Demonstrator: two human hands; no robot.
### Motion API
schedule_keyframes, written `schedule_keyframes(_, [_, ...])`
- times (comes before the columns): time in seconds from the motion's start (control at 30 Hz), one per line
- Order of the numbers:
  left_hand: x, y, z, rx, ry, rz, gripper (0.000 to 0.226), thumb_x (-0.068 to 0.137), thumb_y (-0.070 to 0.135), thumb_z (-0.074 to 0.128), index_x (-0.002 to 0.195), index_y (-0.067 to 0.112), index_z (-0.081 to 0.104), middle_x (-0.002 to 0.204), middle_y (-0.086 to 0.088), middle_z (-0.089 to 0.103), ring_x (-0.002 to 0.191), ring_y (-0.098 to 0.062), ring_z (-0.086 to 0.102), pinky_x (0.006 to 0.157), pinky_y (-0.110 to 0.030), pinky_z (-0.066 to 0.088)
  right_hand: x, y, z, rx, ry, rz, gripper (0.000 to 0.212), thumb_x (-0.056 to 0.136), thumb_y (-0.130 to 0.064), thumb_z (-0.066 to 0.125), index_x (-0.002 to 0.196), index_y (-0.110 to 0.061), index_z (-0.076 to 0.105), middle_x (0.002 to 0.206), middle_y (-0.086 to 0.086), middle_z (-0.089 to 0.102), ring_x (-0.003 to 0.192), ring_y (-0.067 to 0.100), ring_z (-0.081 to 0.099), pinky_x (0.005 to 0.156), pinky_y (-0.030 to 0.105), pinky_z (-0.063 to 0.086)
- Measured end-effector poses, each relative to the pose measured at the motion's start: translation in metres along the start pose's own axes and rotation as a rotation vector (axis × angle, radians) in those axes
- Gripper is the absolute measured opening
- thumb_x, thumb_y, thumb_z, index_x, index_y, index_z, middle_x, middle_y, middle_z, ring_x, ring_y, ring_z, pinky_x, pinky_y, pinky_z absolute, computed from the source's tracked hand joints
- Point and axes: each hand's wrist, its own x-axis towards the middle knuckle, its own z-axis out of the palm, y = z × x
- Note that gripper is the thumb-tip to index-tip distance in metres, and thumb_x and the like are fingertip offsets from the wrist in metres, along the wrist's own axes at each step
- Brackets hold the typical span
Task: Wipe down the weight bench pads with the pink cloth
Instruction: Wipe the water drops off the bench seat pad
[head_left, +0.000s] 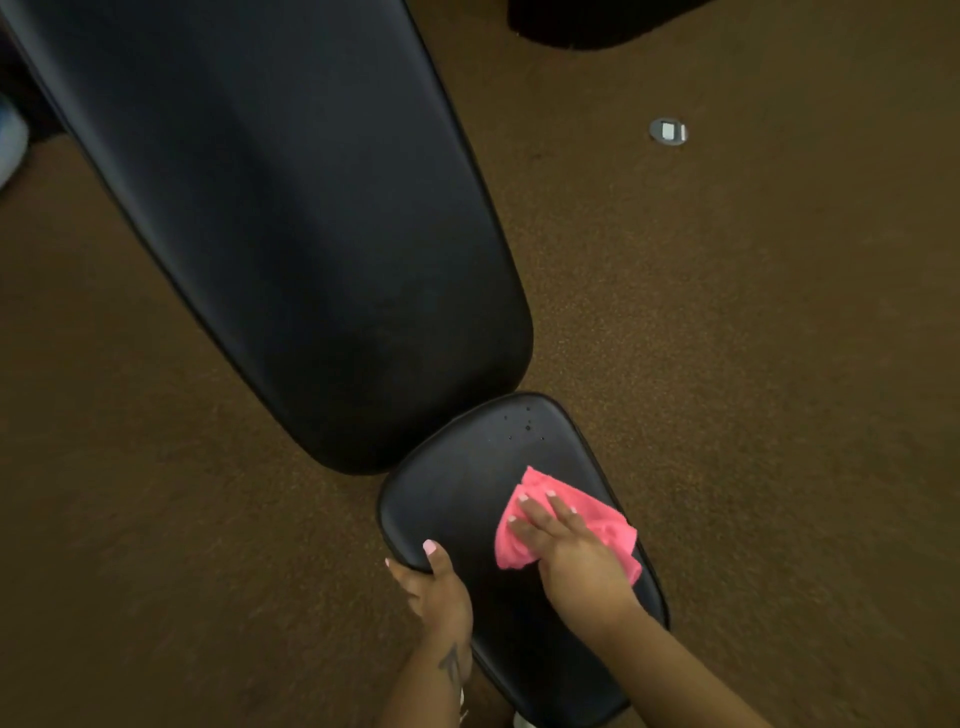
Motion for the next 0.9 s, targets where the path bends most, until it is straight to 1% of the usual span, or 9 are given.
schedule_keyframes(0.07, [-0.002,0.0,0.0,-0.008,-0.005,0.003,0.067,0.101,0.043,0.033,0.154,0.024,-0.004,0.16,-0.016,0.012,0.144,-0.04,0.021,0.114,-0.052,0.02,-0.004,0.013,-0.005,0.034,0.017,0.047,0.063,0.093,-0.004,0.035,0.146,-0.034,0.019,0.147,-0.018,-0.015,0.144,0.015,-0.006,0.115,0.034,0.006])
schedule_keyframes(0.13, [-0.003,0.0,0.0,-0.02,-0.011,0.004,0.066,0.101,0.043,0.032,0.154,0.025,-0.004,0.16,-0.014,0.012,0.144,-0.039,0.021,0.114,-0.051,0.02,0.001,0.02,-0.015,0.024,-0.001,0.097,0.065,0.092,-0.014,0.045,0.147,-0.032,0.013,0.149,-0.016,-0.015,0.144,0.016,-0.006,0.115,0.03,0.002])
schedule_keyframes(0.23, [-0.003,-0.001,-0.001,-0.025,-0.01,-0.003,0.066,0.102,0.042,0.033,0.155,0.025,-0.002,0.16,-0.013,0.015,0.143,-0.038,0.024,0.114,-0.051,0.022,0.021,0.018,-0.028,0.009,-0.017,0.161,0.083,0.085,-0.022,0.06,0.149,-0.028,0.007,0.155,-0.009,-0.011,0.144,0.018,-0.009,0.115,0.035,0.001])
schedule_keyframes(0.33, [-0.003,-0.001,-0.001,-0.034,-0.007,-0.003,0.066,0.101,0.042,0.034,0.155,0.025,-0.001,0.159,-0.013,0.018,0.142,-0.038,0.027,0.113,-0.05,0.023,0.037,-0.002,-0.032,0.032,0.039,0.142,0.067,0.094,-0.009,0.042,0.148,-0.027,0.009,0.156,-0.006,-0.008,0.144,0.022,-0.009,0.115,0.034,0.0])
schedule_keyframes(0.4, [-0.003,-0.002,-0.002,-0.033,-0.007,-0.002,0.066,0.101,0.043,0.033,0.155,0.025,-0.001,0.159,-0.013,0.019,0.141,-0.038,0.028,0.113,-0.05,0.024,0.038,-0.018,-0.028,0.045,0.068,0.101,0.065,0.094,-0.003,0.035,0.148,-0.028,0.011,0.157,-0.007,-0.007,0.144,0.022,-0.009,0.115,0.035,0.002])
schedule_keyframes(0.53, [-0.004,0.001,-0.004,-0.058,0.001,-0.009,0.064,0.101,0.046,0.031,0.154,0.017,0.01,0.154,-0.017,0.029,0.137,-0.038,0.034,0.112,-0.049,0.029,0.021,-0.026,-0.012,0.009,0.025,0.014,0.068,0.092,-0.001,0.035,0.148,-0.028,0.009,0.156,-0.008,-0.01,0.143,0.018,-0.011,0.114,0.033,-0.003])
schedule_keyframes(0.67, [-0.002,0.019,-0.011,-0.018,0.017,-0.045,0.064,0.101,0.046,0.028,0.15,0.006,0.02,0.15,-0.022,0.034,0.135,-0.04,0.036,0.108,-0.049,0.03,0.005,-0.004,-0.01,-0.027,0.016,0.044,0.067,0.093,-0.003,0.037,0.148,-0.03,0.01,0.153,-0.009,-0.017,0.144,0.017,-0.008,0.113,0.029,-0.001])
schedule_keyframes(0.8, [0.005,0.036,-0.016,-0.006,-0.016,0.083,0.064,0.102,0.041,0.034,0.155,0.022,0.005,0.157,-0.017,0.022,0.141,-0.039,0.028,0.112,-0.051,0.024,0.019,0.005,-0.029,-0.032,0.017,0.112,0.064,0.095,-0.011,0.04,0.148,-0.028,0.009,0.156,-0.008,-0.009,0.144,0.019,-0.009,0.114,0.031,0.001])
schedule_keyframes(0.9, [0.005,0.043,-0.017,0.064,-0.05,0.094,0.067,0.101,0.043,0.034,0.154,0.029,-0.003,0.159,-0.016,0.015,0.143,-0.04,0.023,0.112,-0.054,0.023,0.041,-0.003,-0.037,0.016,0.05,0.139,0.064,0.095,-0.005,0.035,0.149,-0.026,0.009,0.157,-0.004,-0.007,0.144,0.022,-0.009,0.115,0.033,0.001])
